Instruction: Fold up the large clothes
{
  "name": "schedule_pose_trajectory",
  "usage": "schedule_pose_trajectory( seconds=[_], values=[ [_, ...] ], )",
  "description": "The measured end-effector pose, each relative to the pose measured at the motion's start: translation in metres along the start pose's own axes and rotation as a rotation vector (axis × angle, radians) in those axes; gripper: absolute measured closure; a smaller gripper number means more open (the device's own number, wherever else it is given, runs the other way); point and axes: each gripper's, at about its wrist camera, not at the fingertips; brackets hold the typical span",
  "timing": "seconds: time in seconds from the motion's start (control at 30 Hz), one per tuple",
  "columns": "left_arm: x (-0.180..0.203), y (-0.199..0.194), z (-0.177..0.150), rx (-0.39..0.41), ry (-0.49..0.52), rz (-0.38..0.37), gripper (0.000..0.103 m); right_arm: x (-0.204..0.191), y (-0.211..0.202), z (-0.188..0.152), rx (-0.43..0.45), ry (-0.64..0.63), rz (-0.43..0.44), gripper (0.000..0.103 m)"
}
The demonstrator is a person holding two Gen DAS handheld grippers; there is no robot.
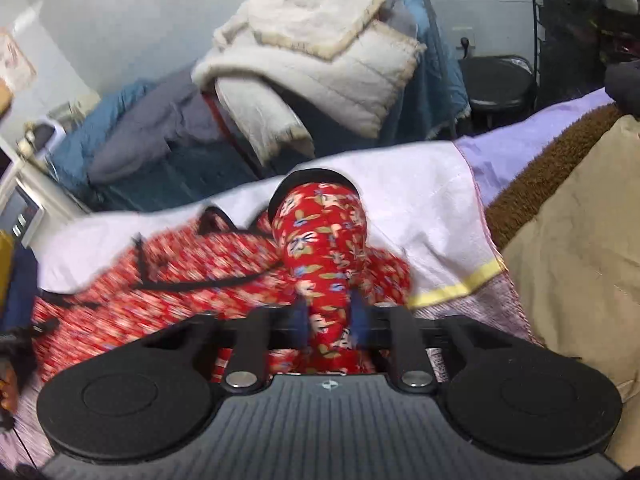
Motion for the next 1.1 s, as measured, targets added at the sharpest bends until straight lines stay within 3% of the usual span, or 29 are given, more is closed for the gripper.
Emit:
schedule_pose_trajectory(
  seconds=[0.07,0.23,0.3,0.4,0.5,0.53,0.6,0.7,0.8,0.87,0.93,1.0,1.1],
  values=[
    [0.0,-0.009,0.019,0.059,-0.015,-0.035,0.036,-0.002,-0.021,0.006,0.073,0.018,0.002,0.085],
    [0.019,0.012,0.061,0.127,0.093,-0.008,0.039,0.014,-0.051,0.028,0.213,0.102,0.032,0.085],
    [0.024,0.047,0.062,0.07,0.115,0.052,0.038,0.016,-0.032,0.031,0.182,0.1,-0.036,0.085],
    [0.028,0.105,0.04,-0.042,0.188,0.187,0.032,0.024,0.016,0.022,0.064,0.101,-0.154,0.08],
    [0.033,0.12,0.021,-0.006,0.274,0.249,0.019,0.024,0.045,0.003,0.006,0.079,-0.282,0.055],
    [0.033,0.118,0.023,-0.007,0.266,0.25,0.016,0.02,0.048,0.0,0.011,0.052,-0.32,0.044],
    [0.031,0.105,0.033,-0.005,0.222,0.241,0.0,0.009,0.04,-0.004,0.039,-0.012,-0.38,0.035],
    [0.027,0.071,0.045,0.056,0.212,0.257,0.0,-0.012,0.018,-0.005,0.067,-0.147,-0.444,0.029],
    [0.032,0.025,0.043,0.156,0.187,0.252,0.0,-0.048,-0.024,-0.019,0.195,-0.317,-0.485,0.01],
    [0.046,0.001,0.033,0.176,0.178,0.244,0.0,-0.068,-0.044,-0.029,0.259,-0.398,-0.467,0.009],
    [0.066,-0.012,0.016,0.171,0.217,0.207,0.0,-0.094,-0.052,-0.042,0.266,-0.462,-0.406,0.007],
    [0.087,-0.015,-0.007,0.176,0.266,0.15,0.0,-0.114,-0.051,-0.058,0.224,-0.51,-0.28,0.009],
    [0.11,0.01,-0.039,0.119,0.392,0.121,0.0,-0.139,-0.021,-0.087,0.064,-0.598,-0.113,0.019]
  ],
)
Point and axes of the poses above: each gripper's, at about its wrist camera, not at the fingertips, and y roughly the way its jaws point, x to its right, z to its top, and after that the axes turned 3 degrees about z, right-handed
